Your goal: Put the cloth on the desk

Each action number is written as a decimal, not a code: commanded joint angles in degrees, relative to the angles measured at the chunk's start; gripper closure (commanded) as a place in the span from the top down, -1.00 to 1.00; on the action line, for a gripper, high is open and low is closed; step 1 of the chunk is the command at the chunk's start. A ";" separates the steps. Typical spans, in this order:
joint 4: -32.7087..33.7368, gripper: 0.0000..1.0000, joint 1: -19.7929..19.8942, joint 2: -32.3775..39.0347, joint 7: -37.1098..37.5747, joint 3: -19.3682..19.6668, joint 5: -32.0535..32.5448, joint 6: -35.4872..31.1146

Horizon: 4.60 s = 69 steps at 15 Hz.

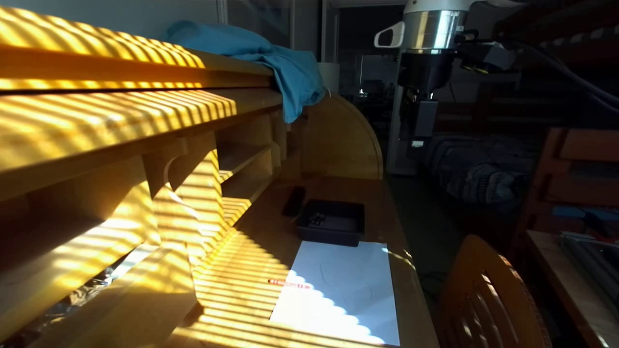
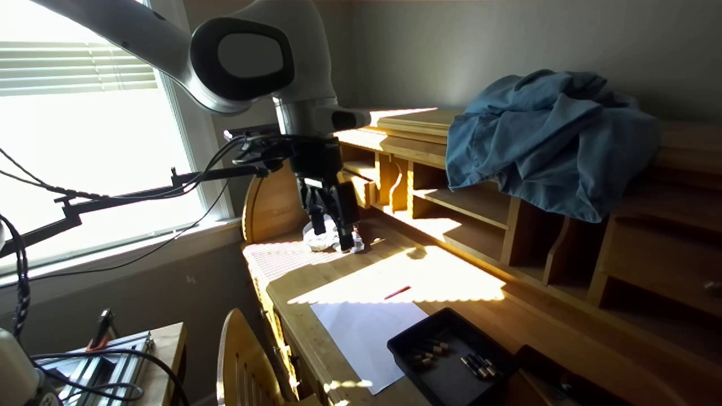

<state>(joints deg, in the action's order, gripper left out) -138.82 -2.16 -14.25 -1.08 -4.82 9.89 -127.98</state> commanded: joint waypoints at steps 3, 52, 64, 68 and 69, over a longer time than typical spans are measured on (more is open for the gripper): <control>0.49 1.00 2.98 -0.03 3.65 0.81 7.24 -7.75; 12.09 -0.69 2.98 16.07 -11.70 9.80 -7.95 -46.89; 10.32 -0.46 3.02 12.98 -9.18 10.32 -0.08 -43.52; 11.26 0.07 4.41 11.99 0.20 11.94 14.91 -47.10; 11.51 0.23 4.76 11.93 1.69 12.04 16.95 -47.62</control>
<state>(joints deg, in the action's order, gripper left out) -127.25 1.43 -0.92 -4.57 6.74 19.73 -174.06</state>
